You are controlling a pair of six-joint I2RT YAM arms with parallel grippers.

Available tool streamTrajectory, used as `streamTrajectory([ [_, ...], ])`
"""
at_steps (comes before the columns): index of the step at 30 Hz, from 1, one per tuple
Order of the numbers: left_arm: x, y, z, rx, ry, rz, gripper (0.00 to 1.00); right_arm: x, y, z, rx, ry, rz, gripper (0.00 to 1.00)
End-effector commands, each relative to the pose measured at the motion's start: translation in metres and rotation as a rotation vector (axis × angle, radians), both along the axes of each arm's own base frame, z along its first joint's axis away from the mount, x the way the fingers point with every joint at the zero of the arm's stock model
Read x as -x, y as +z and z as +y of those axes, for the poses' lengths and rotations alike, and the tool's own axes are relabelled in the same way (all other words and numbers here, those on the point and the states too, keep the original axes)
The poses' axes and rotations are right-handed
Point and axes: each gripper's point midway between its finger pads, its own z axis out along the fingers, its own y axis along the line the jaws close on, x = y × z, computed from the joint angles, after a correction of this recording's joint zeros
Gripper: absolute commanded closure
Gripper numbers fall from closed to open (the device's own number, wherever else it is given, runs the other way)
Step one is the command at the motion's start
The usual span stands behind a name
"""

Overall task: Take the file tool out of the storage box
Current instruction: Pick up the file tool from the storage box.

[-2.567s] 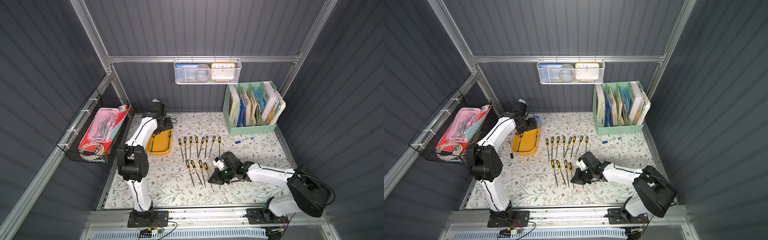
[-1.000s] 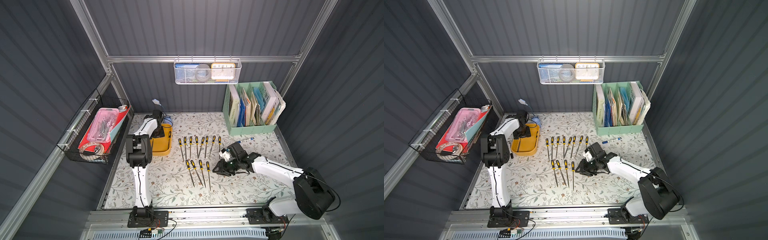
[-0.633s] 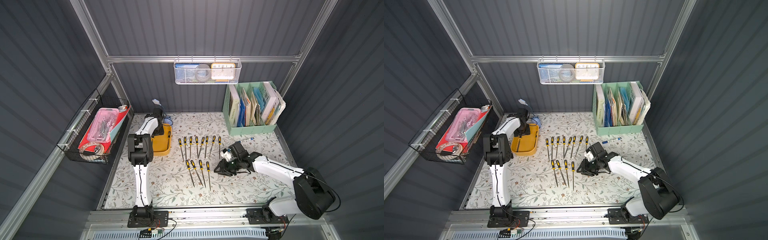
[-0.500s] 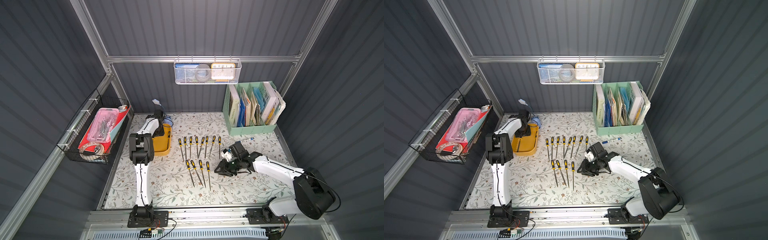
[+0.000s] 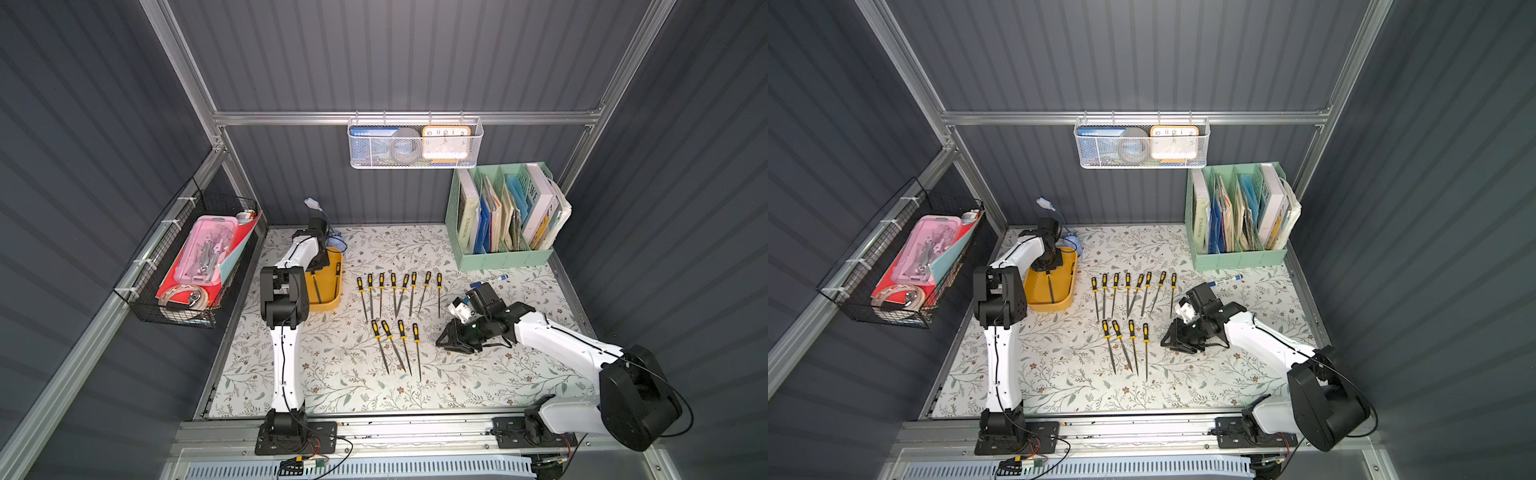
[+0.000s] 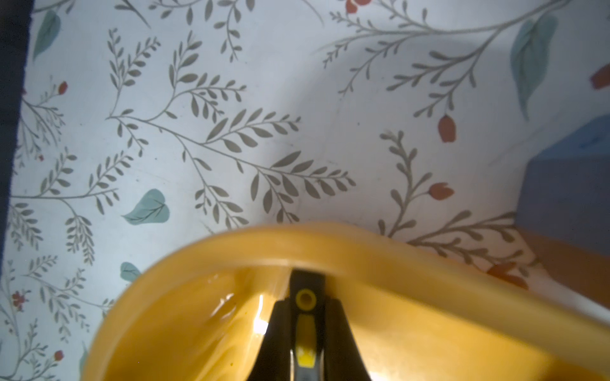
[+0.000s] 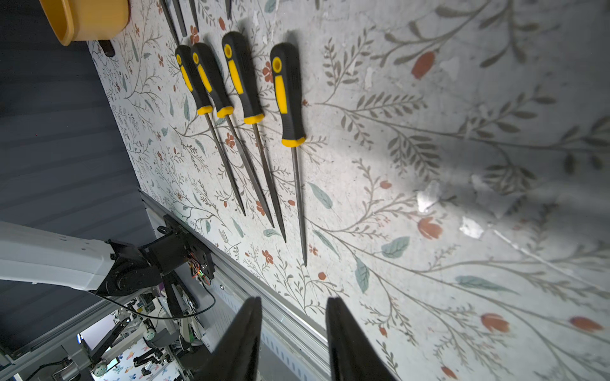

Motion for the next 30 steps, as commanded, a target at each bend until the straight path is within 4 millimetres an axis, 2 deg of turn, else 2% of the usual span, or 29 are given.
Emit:
streamTrajectory([
  [1,0.034,-0.024,-0.007,0.054,-0.01,0.129,1.0,-0.006,0.013,0.002,-0.009,0.016,-0.035,0.62],
  [10,0.034,0.065,-0.022,0.132,-0.042,0.002,1.0,-0.037,0.056,0.022,-0.092,0.014,-0.139,0.57],
  [16,0.046,0.108,-0.042,0.212,-0.092,-0.042,1.0,-0.055,0.087,0.037,-0.183,0.0,-0.204,0.53],
  [19,0.054,0.125,-0.057,0.236,-0.122,-0.071,1.0,-0.061,0.099,0.044,-0.214,-0.002,-0.224,0.51],
  [25,0.073,0.141,-0.103,0.302,-0.166,-0.107,1.0,-0.065,0.116,0.069,-0.243,0.037,-0.25,0.46],
  [30,0.086,0.149,-0.119,0.343,-0.163,-0.14,1.0,-0.063,0.113,0.099,-0.265,0.067,-0.246,0.43],
])
